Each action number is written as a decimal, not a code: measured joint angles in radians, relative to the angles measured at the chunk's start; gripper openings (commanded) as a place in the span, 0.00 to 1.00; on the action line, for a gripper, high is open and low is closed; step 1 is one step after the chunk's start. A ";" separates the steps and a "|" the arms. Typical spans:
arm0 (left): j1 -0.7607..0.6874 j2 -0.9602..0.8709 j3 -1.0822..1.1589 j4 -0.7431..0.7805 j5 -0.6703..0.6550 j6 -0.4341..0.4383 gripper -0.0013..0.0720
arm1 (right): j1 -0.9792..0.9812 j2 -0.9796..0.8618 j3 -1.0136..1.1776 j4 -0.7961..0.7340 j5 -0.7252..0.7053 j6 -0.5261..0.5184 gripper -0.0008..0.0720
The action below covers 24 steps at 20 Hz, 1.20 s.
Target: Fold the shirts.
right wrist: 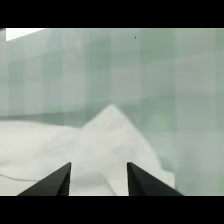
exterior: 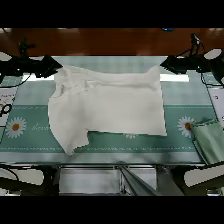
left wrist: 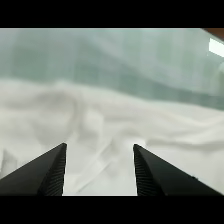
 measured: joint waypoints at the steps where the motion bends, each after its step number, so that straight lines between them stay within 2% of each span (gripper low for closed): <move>1: 0.012 -0.014 0.022 0.024 -0.062 -0.016 0.71 | -0.007 -0.002 0.014 0.008 0.035 0.004 0.57; 4: 0.074 -0.007 0.037 0.118 -0.272 -0.064 0.71 | -0.051 0.032 0.036 0.024 0.193 -0.008 0.57; 6: 0.113 0.057 -0.035 0.151 -0.371 -0.075 0.71 | -0.083 0.084 0.027 0.014 0.322 -0.039 0.57; 8: 0.151 0.161 -0.175 0.166 -0.374 -0.074 0.71 | -0.107 0.160 -0.035 -0.020 0.416 -0.064 0.57; 10: 0.205 0.262 -0.334 0.180 -0.350 -0.070 0.71 | -0.131 0.265 -0.154 -0.035 0.449 -0.087 0.57; 15: 0.404 0.398 -0.674 0.085 -0.349 -0.025 0.71 | -0.219 0.589 -0.584 -0.050 0.377 -0.143 0.57; 18: 0.489 0.422 -0.768 0.075 -0.306 0.004 0.71 | -0.282 0.779 -0.815 -0.051 0.291 -0.121 0.57; 24: 0.495 0.423 -0.816 0.119 -0.242 -0.014 0.71 | -0.327 0.917 -0.993 -0.088 0.219 -0.037 0.57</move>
